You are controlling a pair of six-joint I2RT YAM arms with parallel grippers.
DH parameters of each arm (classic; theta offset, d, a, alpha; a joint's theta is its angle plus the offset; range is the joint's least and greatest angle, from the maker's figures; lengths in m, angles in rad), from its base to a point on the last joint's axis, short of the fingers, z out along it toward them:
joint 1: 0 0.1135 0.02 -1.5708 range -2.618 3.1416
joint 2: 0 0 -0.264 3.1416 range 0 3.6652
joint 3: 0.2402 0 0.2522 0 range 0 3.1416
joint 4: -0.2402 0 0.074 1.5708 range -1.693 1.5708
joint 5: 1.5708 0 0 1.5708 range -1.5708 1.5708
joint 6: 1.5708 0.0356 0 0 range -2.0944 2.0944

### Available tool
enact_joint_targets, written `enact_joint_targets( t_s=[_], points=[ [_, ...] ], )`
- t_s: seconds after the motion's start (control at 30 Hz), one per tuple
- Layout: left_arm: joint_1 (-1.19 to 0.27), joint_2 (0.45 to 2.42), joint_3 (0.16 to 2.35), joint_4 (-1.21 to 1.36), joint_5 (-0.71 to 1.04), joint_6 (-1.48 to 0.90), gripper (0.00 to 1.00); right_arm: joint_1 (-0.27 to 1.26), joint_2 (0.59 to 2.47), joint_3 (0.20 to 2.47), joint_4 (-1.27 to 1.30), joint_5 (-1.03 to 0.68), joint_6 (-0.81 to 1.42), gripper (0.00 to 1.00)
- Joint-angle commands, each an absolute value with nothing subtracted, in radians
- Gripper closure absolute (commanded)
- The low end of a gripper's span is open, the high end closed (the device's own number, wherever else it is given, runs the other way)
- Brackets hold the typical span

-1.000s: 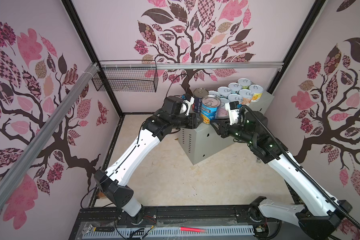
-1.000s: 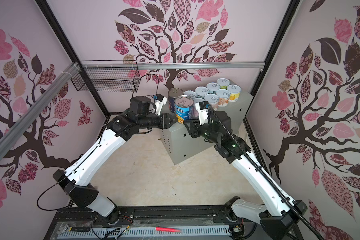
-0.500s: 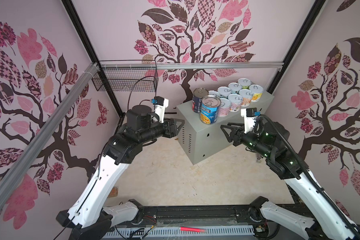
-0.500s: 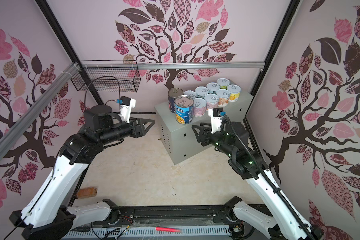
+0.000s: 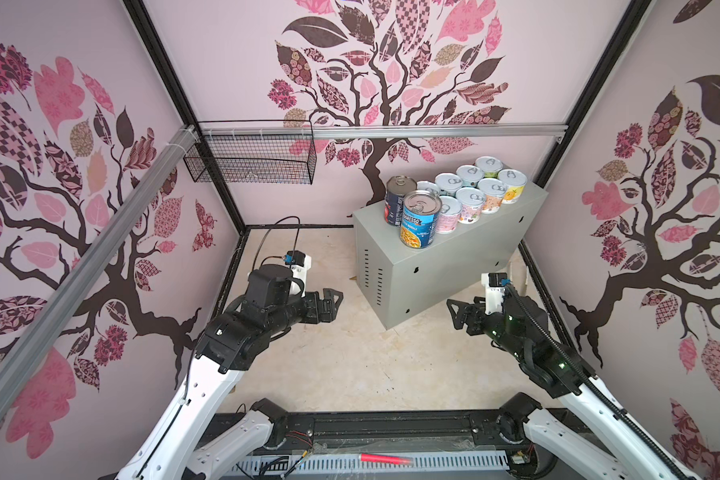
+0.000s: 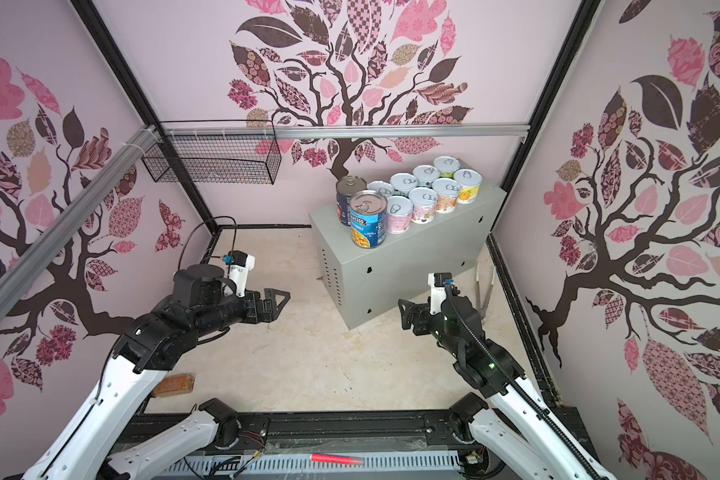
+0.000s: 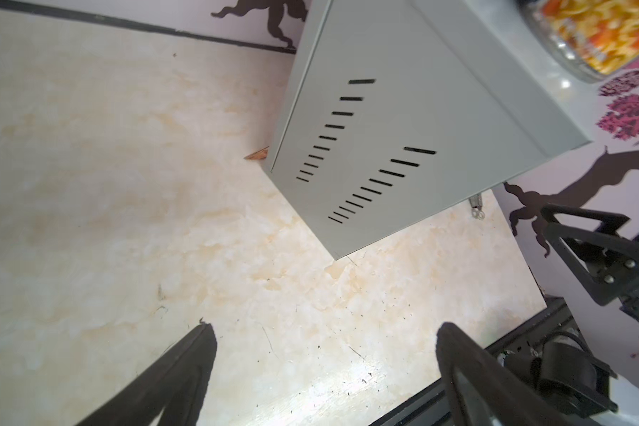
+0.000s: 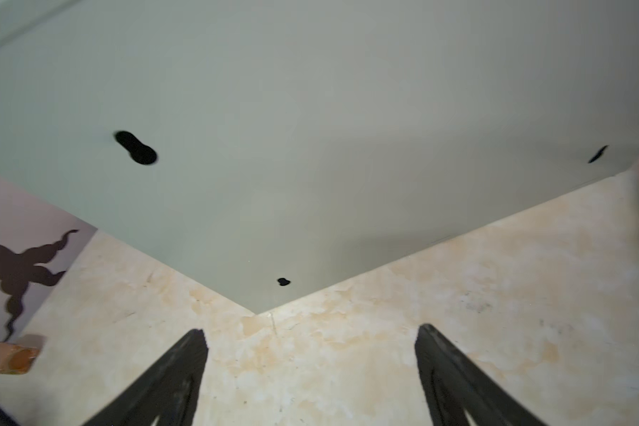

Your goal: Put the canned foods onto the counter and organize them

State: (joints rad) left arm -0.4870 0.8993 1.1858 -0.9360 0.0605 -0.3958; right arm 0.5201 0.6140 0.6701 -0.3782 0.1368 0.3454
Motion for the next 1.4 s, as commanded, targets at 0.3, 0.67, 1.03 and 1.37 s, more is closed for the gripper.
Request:
enact_joint_targets(
  t_s=[0.3,0.67,1.03,1.37],
  points=[
    [-0.139,1.053,0.872,-0.688,0.078,-0.421,0.02,0.516,0.433,0.308,0.026,0.639,0.29,0.0],
    [-0.012,1.214,0.643,-0.254,-0.329,-0.397,0.02,0.515,0.745,0.166,0.527,0.888,0.164,0.0],
    [0.035,1.456,0.723,-0.072,-0.379,-0.184,0.02,0.276,1.05,0.176,0.731,0.779,0.204,0.0],
    [0.045,1.558,0.756,0.107,-0.23,-0.212,0.02,0.216,1.334,0.263,0.897,0.741,0.213,0.0]
  ],
)
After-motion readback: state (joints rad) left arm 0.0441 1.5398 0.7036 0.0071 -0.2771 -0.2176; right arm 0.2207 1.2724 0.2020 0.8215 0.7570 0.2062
